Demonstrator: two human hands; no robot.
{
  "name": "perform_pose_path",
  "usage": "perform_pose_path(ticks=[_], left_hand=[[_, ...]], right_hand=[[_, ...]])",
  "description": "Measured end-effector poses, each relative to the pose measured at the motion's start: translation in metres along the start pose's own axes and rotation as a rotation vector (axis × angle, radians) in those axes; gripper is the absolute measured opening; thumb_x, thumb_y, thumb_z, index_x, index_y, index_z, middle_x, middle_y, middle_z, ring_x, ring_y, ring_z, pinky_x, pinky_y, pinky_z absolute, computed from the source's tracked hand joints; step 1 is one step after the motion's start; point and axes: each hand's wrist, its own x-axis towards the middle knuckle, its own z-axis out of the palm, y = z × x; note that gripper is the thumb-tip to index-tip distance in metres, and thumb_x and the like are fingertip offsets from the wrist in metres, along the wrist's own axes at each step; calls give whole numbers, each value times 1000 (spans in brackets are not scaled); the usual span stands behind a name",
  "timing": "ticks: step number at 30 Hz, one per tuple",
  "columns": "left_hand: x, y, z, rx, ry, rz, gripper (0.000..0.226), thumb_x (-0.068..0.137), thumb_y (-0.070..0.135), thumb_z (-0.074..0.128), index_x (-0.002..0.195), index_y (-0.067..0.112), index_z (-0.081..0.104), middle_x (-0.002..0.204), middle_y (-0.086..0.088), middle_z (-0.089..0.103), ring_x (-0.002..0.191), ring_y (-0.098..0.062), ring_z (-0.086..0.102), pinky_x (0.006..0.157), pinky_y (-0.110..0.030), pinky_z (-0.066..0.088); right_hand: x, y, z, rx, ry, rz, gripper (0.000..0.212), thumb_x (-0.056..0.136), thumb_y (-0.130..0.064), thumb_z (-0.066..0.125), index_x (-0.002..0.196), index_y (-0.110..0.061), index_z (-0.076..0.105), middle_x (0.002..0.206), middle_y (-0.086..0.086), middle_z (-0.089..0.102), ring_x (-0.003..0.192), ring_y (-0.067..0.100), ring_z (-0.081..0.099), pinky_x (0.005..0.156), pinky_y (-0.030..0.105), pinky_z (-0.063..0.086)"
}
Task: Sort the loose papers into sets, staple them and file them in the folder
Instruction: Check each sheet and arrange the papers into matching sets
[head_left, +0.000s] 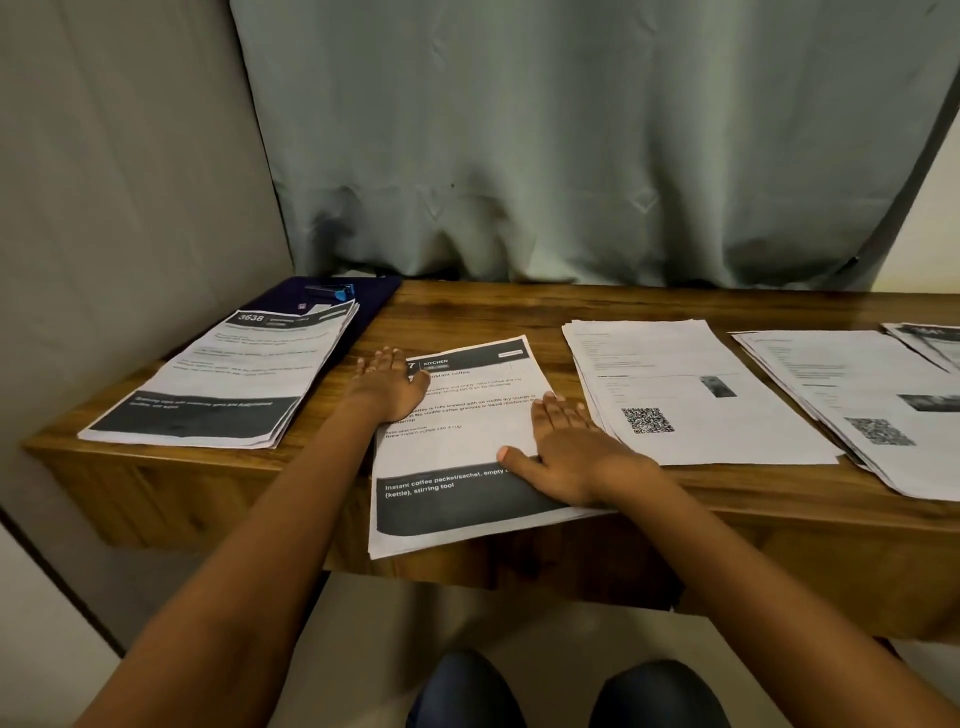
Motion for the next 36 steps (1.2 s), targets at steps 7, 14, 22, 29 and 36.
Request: perform_pose_path(ticks=[7, 14, 22, 29, 36], left_hand=[[-41, 17, -19, 28, 169, 185, 65, 100, 51, 20, 153, 16, 7, 160, -12, 1, 148, -24, -1, 117, -46, -4], [-176, 26, -17, -185, 110, 406, 100, 67, 88, 2, 151, 33, 0, 154, 10, -11, 141, -5, -16, 115, -29, -11], [-192, 13, 11, 209, 150, 444, 98, 85, 69, -14, 146, 10, 36, 148, -11, 39, 135, -24, 42, 111, -36, 26], [-146, -8, -4, 99, -3, 417, 90, 77, 74, -4, 152, 28, 11, 160, 3, 11, 147, -17, 9, 118, -33, 3], [-105, -24, -21, -93, -169, 370, 74, 86, 68, 32, 151, 38, 12, 160, 7, 9, 148, -17, 3, 118, -36, 10]], right_hand=[[-34, -10, -10, -65, 246, -348, 87, 89, -69, 27, 153, -21, -5, 159, 0, -13, 145, 8, -16, 114, 28, -18], [-54, -18, 16, -267, 186, -528, 70, 96, -60, 24, 152, -30, -5, 157, -5, -13, 139, 8, -22, 112, 30, -20], [-34, -27, 27, -209, 161, -458, 66, 94, -58, 8, 152, -30, -4, 160, -4, -4, 148, 14, -5, 117, 34, -8], [5, -41, 7, -10, 19, -377, 61, 99, -55, 18, 153, -31, 3, 161, -4, -4, 147, 15, -7, 118, 40, -7], [39, -51, -3, 16, -17, -303, 64, 99, -55, 26, 153, -28, 6, 161, 2, -1, 148, 21, -4, 118, 45, -5]])
